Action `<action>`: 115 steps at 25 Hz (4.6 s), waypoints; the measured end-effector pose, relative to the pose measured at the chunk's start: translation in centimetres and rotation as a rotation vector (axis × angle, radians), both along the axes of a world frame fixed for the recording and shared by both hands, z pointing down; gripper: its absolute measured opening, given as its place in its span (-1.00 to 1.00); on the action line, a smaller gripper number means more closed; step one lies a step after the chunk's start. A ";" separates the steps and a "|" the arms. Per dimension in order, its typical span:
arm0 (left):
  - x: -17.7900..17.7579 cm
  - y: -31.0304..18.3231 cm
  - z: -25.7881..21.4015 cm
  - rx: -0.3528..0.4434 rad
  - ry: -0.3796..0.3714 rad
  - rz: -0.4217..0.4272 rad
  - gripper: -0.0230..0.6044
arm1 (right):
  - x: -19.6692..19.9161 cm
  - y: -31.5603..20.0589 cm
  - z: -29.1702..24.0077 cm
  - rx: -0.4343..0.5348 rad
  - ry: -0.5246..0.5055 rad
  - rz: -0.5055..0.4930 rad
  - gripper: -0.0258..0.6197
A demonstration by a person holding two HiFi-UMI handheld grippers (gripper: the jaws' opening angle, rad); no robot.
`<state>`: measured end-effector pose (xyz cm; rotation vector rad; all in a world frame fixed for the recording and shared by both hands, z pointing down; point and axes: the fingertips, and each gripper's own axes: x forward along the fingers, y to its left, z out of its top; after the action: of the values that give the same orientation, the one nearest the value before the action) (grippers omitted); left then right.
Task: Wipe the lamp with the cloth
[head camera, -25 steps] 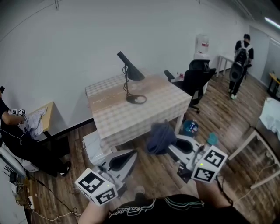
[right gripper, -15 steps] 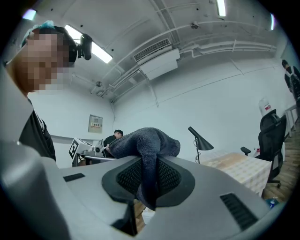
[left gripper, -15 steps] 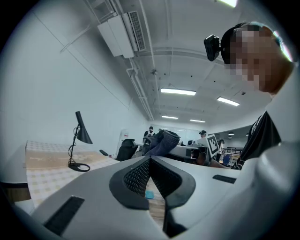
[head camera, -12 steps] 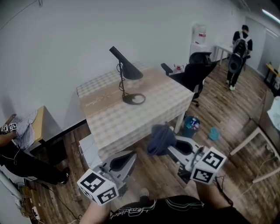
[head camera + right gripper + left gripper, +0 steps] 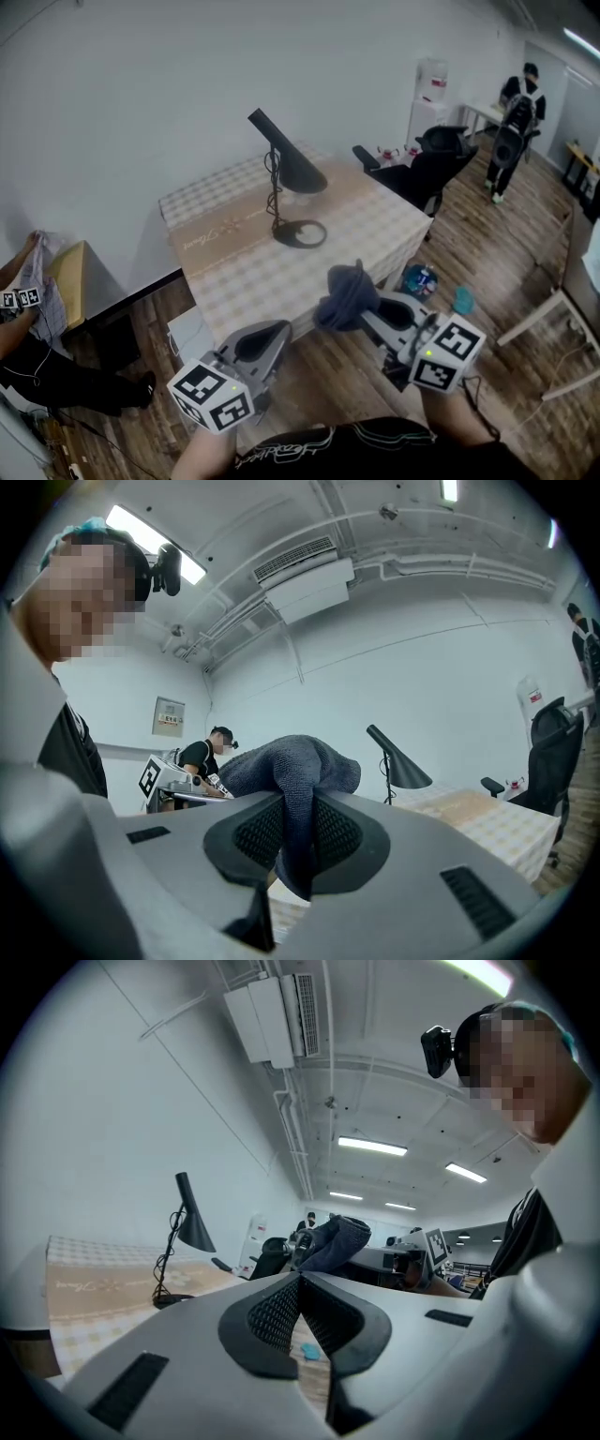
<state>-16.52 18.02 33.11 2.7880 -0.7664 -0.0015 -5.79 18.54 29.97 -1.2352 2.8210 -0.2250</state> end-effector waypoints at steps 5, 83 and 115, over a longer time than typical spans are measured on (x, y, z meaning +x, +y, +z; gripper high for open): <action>-1.4 -3.3 -0.2 0.007 0.009 -0.003 -0.93 | -1.0 -2.9 -0.2 0.011 0.011 0.008 -0.74; -3.7 -39.9 1.5 -0.027 0.023 -0.192 -0.93 | -8.9 -46.9 -7.9 0.583 0.675 -0.014 -0.74; -3.9 -42.0 4.5 -0.083 0.023 -0.129 -0.93 | -6.7 -48.2 1.1 0.398 0.757 0.068 -0.74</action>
<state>-20.46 -23.94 37.59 2.6512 -0.9176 -0.0244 -12.48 -29.62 31.03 -1.5398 3.1205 0.9553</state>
